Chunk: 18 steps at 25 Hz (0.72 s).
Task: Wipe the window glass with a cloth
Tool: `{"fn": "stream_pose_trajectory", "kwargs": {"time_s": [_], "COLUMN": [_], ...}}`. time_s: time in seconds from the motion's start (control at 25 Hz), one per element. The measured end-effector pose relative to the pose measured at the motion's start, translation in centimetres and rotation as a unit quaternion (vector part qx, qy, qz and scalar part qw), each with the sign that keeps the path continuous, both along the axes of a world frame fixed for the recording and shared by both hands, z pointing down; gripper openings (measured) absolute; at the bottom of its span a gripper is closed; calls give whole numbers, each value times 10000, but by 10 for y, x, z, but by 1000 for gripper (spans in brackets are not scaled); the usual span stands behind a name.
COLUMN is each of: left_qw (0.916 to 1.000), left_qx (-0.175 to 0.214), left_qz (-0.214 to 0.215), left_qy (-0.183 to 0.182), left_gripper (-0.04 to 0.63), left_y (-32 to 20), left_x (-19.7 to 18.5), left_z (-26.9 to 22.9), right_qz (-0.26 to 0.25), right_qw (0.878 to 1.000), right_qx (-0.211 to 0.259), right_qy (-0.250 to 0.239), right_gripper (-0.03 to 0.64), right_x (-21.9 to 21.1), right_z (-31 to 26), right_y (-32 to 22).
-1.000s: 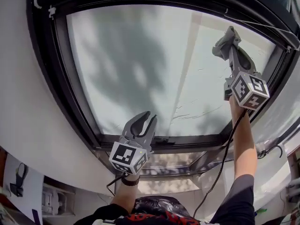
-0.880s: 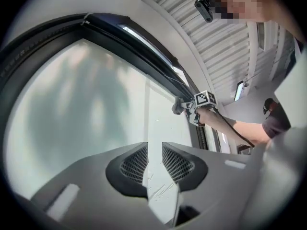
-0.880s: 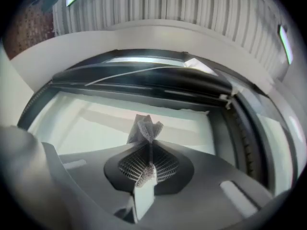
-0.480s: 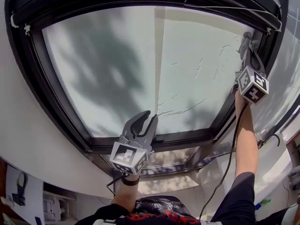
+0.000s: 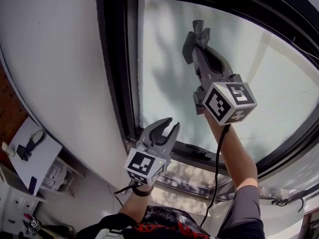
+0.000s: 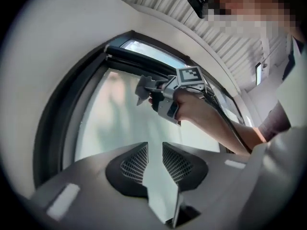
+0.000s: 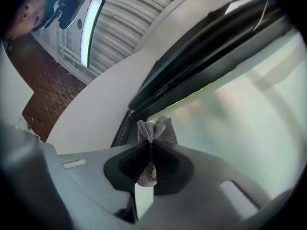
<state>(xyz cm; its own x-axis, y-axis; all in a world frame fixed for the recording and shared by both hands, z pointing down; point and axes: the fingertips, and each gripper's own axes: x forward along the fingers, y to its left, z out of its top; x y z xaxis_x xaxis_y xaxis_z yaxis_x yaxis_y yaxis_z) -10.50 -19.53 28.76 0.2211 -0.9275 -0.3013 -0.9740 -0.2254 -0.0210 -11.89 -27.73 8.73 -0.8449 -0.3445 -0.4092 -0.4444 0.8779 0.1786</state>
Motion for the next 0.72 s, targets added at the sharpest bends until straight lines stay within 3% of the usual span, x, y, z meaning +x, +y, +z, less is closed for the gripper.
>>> {"fn": "stream_pose_trajectory", "kwargs": {"time_s": [0.08, 0.16, 0.24, 0.32, 0.48, 0.72], "left_qw": [9995, 9982, 9975, 9974, 9984, 9984], "left_qx": [17, 23, -12, -8, -5, -77], "left_qz": [-315, -582, -693, -701, -541, 566], "left_qy": [31, 104, 156, 167, 149, -24], "left_gripper": [74, 72, 72, 72, 72, 72], "left_y": [15, 28, 35, 36, 26, -11], "left_x": [-30, -56, -71, -76, -74, 1], "left_z": [1, 3, 5, 7, 7, 2], "right_qz": [-528, -729, -453, -169, 235, 1331], "right_qw": [9982, 9956, 9954, 9957, 9977, 9908], "right_qx": [-187, -219, -79, -95, -146, -149], "right_qy": [228, 545, 840, 905, 613, 185], "right_gripper": [25, 25, 25, 25, 25, 25], "right_x": [-60, -113, -149, -157, -113, 35], "right_z": [11, 22, 33, 39, 30, 10], "right_y": [12, 20, 16, 7, -17, -57]}}
